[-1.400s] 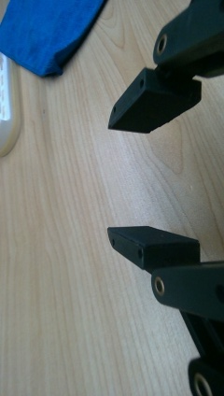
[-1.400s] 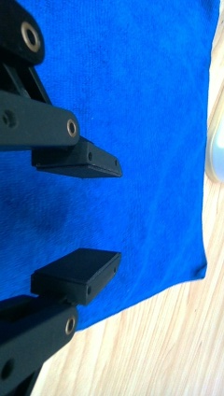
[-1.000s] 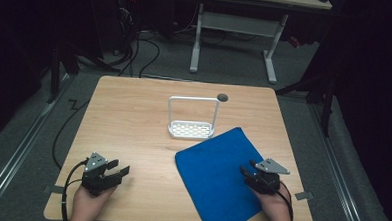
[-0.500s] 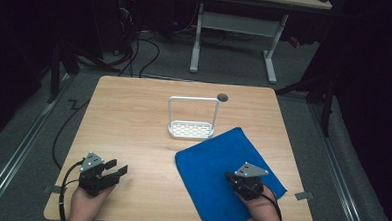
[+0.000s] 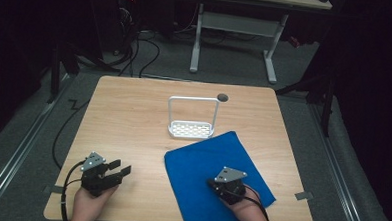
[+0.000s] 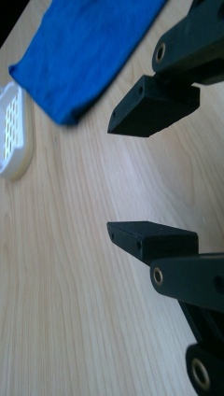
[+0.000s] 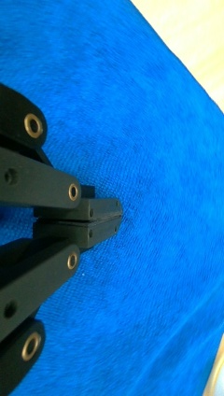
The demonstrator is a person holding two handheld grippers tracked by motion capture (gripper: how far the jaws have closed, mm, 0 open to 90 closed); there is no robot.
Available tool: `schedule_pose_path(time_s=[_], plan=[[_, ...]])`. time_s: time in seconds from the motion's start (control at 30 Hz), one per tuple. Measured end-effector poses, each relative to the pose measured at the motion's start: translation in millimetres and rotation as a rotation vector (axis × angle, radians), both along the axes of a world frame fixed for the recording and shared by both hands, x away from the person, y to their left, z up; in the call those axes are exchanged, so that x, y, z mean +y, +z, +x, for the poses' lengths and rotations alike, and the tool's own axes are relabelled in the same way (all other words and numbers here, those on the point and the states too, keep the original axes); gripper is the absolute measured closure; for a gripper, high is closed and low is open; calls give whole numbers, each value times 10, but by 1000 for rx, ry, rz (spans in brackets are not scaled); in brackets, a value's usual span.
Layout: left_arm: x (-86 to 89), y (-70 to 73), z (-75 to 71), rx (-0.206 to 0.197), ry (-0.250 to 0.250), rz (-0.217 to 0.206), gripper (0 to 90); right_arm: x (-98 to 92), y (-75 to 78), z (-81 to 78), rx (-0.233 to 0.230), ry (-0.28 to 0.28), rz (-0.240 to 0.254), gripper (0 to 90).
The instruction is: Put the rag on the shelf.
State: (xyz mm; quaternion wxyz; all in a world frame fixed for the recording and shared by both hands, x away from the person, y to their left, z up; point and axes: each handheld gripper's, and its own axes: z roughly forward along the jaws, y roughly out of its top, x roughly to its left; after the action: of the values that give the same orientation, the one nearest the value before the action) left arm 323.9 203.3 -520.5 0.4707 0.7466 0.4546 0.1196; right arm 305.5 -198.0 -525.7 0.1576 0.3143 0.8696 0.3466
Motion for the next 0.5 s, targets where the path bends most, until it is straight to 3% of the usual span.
schedule_pose_path(time_s=[0.07, 0.1, 0.13, 0.17, 0.2, 0.23, 0.33, 0.37, 0.43, 0.47, 0.5], plan=[[-158, 8, -41, 1, -39, 15, 488, 69, 1, -10, 10, 29, 14, 900], [-158, 8, -41, 1, -39, 15, 503, 69, 1, -10, 10, 29, 14, 900], [-334, 13, -84, 5, -89, 22, 515, 92, 31, -28, -28, 40, 2, 900], [-334, 13, -84, 5, -89, 22, 522, 92, 31, -28, -28, 40, 2, 900], [-536, 14, -132, 14, -141, 33, 536, 32, 84, -18, -48, 10, 27, 900], [-536, 14, -132, 14, -141, 33, 552, 32, 84, -18, -48, 10, 27, 900], [-912, 30, -203, 25, -230, 71, 624, -206, 129, 26, -65, -62, 65, 900], [-912, 30, -203, 25, -230, 71, 649, -206, 129, 26, -65, -62, 65, 900], [-1079, 23, -220, 55, -277, 64, 677, -325, 138, 41, -68, -98, 78, 900], [-1233, 4, -260, 63, -326, 82, 709, -421, 140, 61, -73, -128, 74, 900], [-1233, 4, -260, 63, -326, 82, 726, -421, 140, 61, -73, -128, 74, 900]])
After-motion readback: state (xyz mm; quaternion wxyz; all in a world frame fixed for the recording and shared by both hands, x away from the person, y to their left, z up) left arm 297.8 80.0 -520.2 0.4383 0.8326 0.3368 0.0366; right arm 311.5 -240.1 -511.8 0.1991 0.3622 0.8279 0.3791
